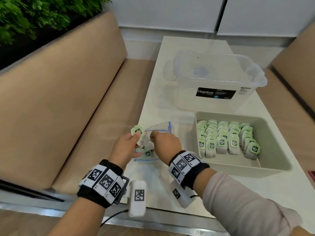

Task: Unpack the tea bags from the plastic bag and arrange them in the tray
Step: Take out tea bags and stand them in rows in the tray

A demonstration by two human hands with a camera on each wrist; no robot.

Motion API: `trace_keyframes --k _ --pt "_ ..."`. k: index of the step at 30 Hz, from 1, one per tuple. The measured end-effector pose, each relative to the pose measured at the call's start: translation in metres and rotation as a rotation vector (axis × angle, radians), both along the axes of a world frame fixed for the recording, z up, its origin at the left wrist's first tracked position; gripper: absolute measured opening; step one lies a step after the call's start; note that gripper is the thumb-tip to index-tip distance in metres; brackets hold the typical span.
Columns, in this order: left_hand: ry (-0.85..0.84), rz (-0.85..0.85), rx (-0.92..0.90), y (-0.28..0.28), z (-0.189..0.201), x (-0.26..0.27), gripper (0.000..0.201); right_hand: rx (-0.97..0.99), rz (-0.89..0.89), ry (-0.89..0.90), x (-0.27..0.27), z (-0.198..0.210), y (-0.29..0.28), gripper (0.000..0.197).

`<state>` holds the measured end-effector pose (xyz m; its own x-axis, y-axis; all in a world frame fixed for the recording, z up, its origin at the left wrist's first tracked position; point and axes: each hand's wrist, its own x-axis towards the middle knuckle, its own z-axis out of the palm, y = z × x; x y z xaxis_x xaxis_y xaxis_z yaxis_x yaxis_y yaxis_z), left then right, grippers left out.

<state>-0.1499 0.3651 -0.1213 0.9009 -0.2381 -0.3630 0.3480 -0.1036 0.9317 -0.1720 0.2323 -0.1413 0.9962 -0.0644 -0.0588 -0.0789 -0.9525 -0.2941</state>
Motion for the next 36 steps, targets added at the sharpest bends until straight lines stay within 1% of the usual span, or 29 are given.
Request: trace_keyframes --k 2,4,6,9,13,15,17,19,21,23,27,30,33,36 --pt "-0.028 0.003 0.003 -0.004 0.002 0.000 0.017 0.194 -0.092 -0.025 -0.003 0.012 -0.007 0.019" --pt "-0.069 0.001 0.008 -0.010 0.006 -0.001 0.017 0.368 -0.137 -0.060 -0.005 0.027 -0.017 0.010" --pt "-0.118 -0.010 0.030 -0.018 0.010 -0.002 0.019 0.464 -0.149 -0.092 -0.009 0.043 -0.031 0.006" --pt "-0.186 -0.048 0.026 -0.034 0.018 -0.006 0.019 0.482 -0.118 -0.102 -0.017 0.066 -0.058 0.006" --pt "-0.237 -0.212 -0.008 -0.063 0.030 -0.017 0.020 0.477 -0.131 -0.093 -0.029 0.087 -0.096 0.006" --pt "-0.278 -0.268 -0.006 -0.076 0.033 -0.022 0.019 0.448 -0.124 -0.083 -0.034 0.095 -0.111 0.009" --pt "-0.304 -0.289 0.001 -0.090 0.034 -0.026 0.018 0.382 -0.115 -0.076 -0.040 0.103 -0.129 0.010" --pt "-0.321 -0.310 0.028 -0.101 0.032 -0.027 0.018 0.292 -0.097 -0.054 -0.047 0.110 -0.149 0.006" --pt "-0.342 -0.323 0.069 -0.109 0.029 -0.028 0.025 0.204 -0.075 0.001 -0.052 0.114 -0.168 0.001" --pt "-0.359 -0.310 0.088 -0.117 0.026 -0.029 0.032 0.127 -0.062 0.071 -0.055 0.113 -0.186 0.003" --pt "-0.384 -0.282 0.135 -0.130 0.020 -0.031 0.029 -0.005 -0.021 0.279 -0.054 0.097 -0.207 0.005" --pt "-0.401 -0.277 0.169 -0.137 0.017 -0.032 0.030 -0.102 0.043 0.441 -0.049 0.081 -0.216 0.005" --pt "-0.421 -0.299 0.193 -0.141 0.014 -0.033 0.031 -0.153 0.113 0.530 -0.042 0.063 -0.220 0.006" --pt "-0.430 -0.301 0.188 -0.142 0.010 -0.034 0.024 -0.178 0.136 0.576 -0.034 0.048 -0.222 0.013"
